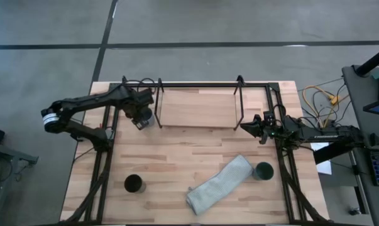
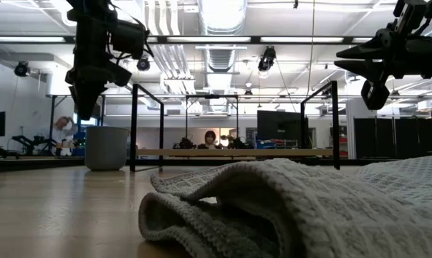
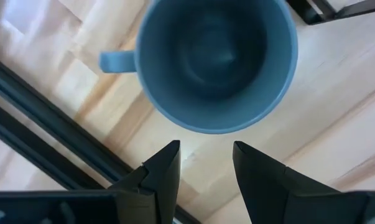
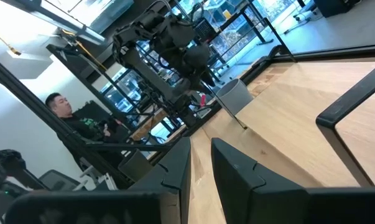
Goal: Stack small to large cups/mugs on shelf
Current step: Put the blue mug on the shelf
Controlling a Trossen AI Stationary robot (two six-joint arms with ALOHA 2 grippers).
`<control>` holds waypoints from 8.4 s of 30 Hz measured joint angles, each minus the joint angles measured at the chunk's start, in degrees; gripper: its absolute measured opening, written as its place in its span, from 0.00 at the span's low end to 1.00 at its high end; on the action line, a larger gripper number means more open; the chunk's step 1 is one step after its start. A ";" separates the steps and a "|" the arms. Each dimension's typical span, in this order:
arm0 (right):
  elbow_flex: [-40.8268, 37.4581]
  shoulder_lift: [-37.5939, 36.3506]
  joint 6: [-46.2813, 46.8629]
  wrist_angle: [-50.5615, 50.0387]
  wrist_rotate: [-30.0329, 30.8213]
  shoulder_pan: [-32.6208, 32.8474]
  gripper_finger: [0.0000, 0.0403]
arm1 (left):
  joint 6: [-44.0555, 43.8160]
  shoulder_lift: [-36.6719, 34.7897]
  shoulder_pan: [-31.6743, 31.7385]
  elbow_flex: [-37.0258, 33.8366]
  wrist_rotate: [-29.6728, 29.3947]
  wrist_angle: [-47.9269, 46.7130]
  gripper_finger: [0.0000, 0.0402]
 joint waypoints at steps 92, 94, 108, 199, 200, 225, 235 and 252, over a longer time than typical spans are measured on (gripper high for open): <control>0.00 0.00 -0.28 -0.15 1.68 -0.01 0.15 | 26.28 6.25 1.32 14.73 -10.33 -11.53 0.00; 0.00 0.00 -0.34 -0.15 1.70 -0.01 0.15 | 25.29 6.24 1.32 17.87 -10.92 -12.41 0.00; 0.00 -0.02 -0.36 -0.15 2.03 -0.01 0.15 | 23.59 6.26 1.27 42.07 -10.96 -10.07 0.00; 0.02 0.00 -0.19 -0.22 1.99 -0.01 0.15 | 20.80 37.06 -7.67 46.53 3.23 -5.78 0.00; 0.00 0.00 -0.19 -0.22 1.98 -0.01 0.15 | 20.80 37.06 -7.67 46.53 3.27 -5.59 0.00; 0.00 0.00 -0.16 -0.20 1.95 0.01 0.15 | 20.70 37.28 -7.64 44.76 4.91 -4.93 0.00; 0.00 0.00 -0.16 -0.20 1.95 0.01 0.15 | 20.74 37.17 -7.69 44.09 4.80 -4.65 0.00; 0.00 0.00 -0.16 -0.20 1.95 0.01 0.15 | 20.86 37.28 -7.64 43.93 5.00 -1.46 0.14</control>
